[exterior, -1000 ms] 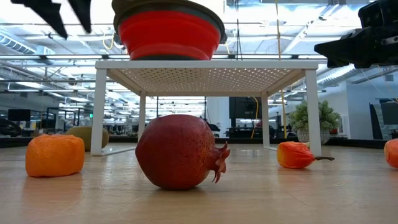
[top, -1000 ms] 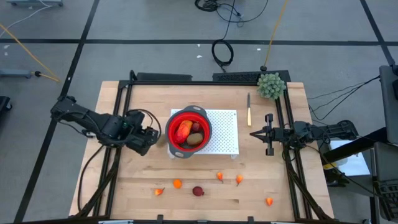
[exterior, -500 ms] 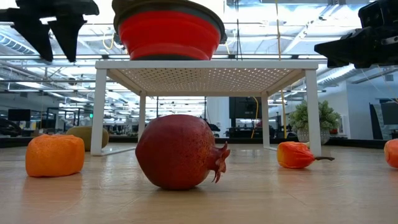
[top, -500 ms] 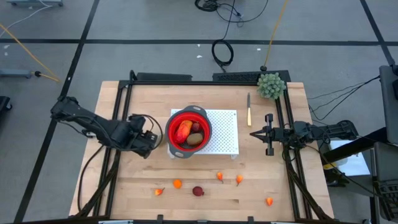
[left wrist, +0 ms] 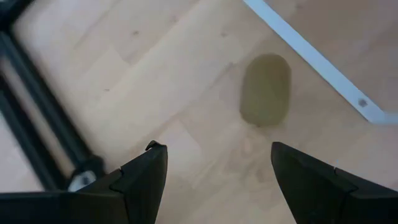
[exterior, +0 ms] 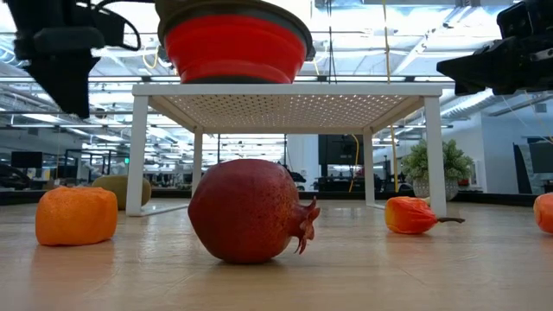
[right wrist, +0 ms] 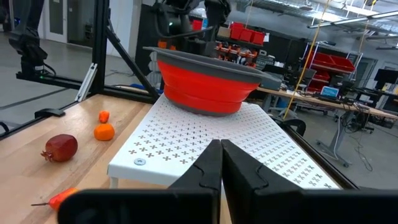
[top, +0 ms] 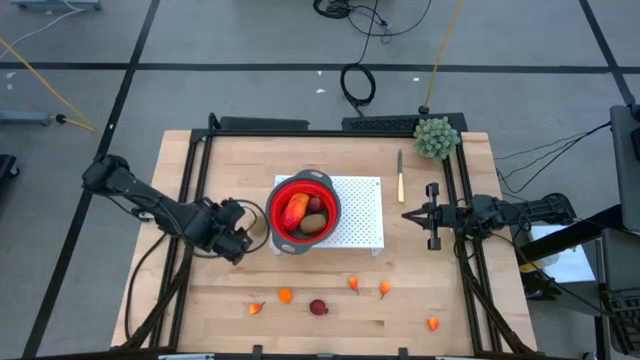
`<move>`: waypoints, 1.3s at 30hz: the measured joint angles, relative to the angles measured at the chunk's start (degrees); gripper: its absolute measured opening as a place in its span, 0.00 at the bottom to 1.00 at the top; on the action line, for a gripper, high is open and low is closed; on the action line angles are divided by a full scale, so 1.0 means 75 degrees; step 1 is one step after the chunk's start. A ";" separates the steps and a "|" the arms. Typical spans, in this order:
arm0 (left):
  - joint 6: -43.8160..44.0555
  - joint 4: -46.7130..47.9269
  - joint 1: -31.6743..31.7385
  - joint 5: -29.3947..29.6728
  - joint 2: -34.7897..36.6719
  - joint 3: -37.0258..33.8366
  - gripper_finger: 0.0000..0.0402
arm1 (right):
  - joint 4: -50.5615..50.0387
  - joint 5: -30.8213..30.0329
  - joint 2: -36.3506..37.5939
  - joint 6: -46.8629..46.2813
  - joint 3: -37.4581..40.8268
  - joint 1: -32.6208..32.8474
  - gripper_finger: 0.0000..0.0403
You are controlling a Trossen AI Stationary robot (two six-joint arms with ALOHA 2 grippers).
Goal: Pick & Place Fruit
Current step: Put the kiwi into the strainer bowl on the shelf
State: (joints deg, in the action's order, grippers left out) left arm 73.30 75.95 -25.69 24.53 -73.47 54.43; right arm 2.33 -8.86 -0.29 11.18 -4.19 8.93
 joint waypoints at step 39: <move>0.0449 -0.4411 -0.1395 0.2756 -0.0001 -0.3118 0.70 | 0.0003 -0.0003 -0.0001 -0.0003 -0.0003 0.0001 0.00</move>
State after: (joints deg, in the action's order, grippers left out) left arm 76.66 42.87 -36.15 45.19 -73.48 31.04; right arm 2.35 -8.88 -0.30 11.16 -4.21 8.94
